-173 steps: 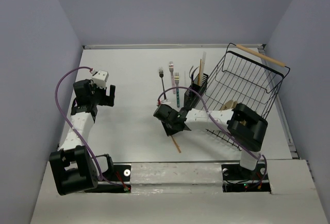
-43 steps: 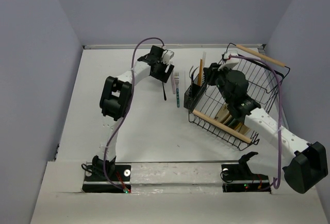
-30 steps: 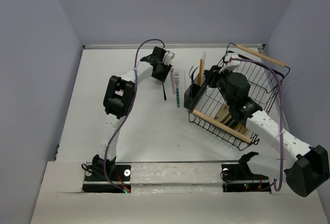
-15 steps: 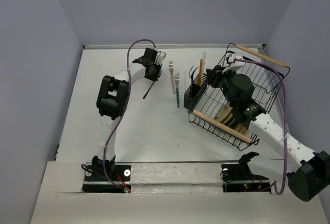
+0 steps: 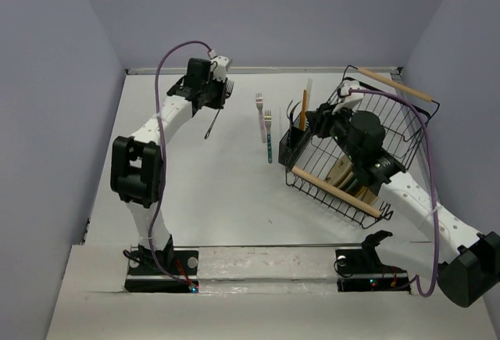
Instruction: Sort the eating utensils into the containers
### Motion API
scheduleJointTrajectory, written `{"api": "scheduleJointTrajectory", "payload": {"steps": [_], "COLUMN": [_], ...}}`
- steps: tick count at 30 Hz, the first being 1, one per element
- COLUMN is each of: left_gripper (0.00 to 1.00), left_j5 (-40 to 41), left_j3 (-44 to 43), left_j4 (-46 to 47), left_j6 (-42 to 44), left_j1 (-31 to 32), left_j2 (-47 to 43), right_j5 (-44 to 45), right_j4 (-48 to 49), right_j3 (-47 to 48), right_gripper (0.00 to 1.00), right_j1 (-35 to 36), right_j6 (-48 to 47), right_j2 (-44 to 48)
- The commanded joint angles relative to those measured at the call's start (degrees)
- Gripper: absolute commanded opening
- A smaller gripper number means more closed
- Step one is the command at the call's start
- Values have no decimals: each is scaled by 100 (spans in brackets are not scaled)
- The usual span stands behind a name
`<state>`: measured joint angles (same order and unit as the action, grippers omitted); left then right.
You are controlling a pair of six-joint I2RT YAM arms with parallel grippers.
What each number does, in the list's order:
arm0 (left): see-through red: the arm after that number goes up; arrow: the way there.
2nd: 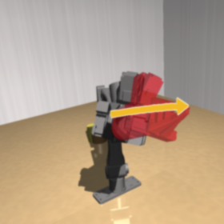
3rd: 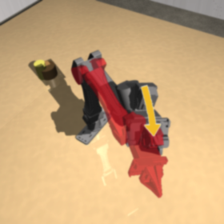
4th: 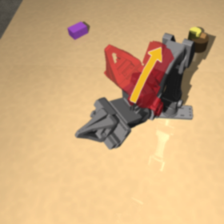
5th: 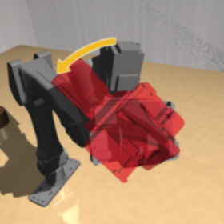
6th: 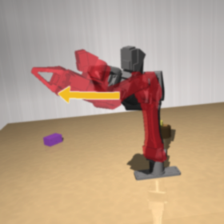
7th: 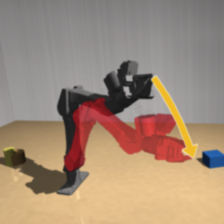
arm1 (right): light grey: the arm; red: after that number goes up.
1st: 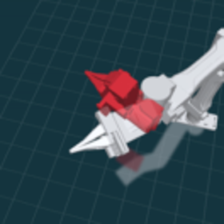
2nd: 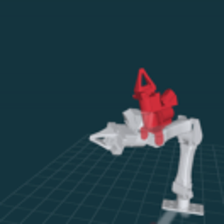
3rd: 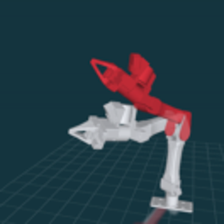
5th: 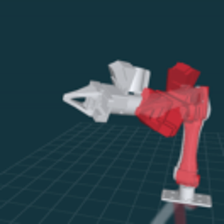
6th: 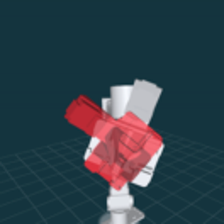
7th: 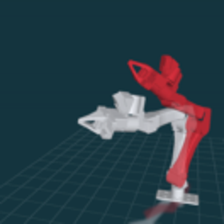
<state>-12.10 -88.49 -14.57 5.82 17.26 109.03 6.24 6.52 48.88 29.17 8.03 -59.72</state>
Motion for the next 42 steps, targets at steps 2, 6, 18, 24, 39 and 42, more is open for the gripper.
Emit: {"api": "scheduleJointTrajectory", "payload": {"steps": [2,6,18,24,39,42], "left_gripper": [0,0,0,0,0,0], "left_j5": [-565,-952,-1233,-1225,-1444,-1515], "left_j3": [86,147,578,666,1000,1027], "left_j4": [358,297,393,464,736,745], "left_j6": [42,7,-230,-389,-704,-732], "left_j1": [32,50,225,305,322,322], "left_j2": [-1479,-2103,-3423,-3661,-3749,-3767], "right_j5": [-1061,-1807,-2180,-1978,-1591,-1521], "right_j4": [33,24,1272,1614,2283,2283], "right_j3": [533,903,2098,2827,3241,3347], "right_gripper": [45,54,72,69,57,53], "right_j1": [-8,-8,958,1486,1539,1539], "right_j6": [338,891,1649,1737,2150,2176], "right_j2": [-48,-451,-1953,-2894,-3826,-3985]}}
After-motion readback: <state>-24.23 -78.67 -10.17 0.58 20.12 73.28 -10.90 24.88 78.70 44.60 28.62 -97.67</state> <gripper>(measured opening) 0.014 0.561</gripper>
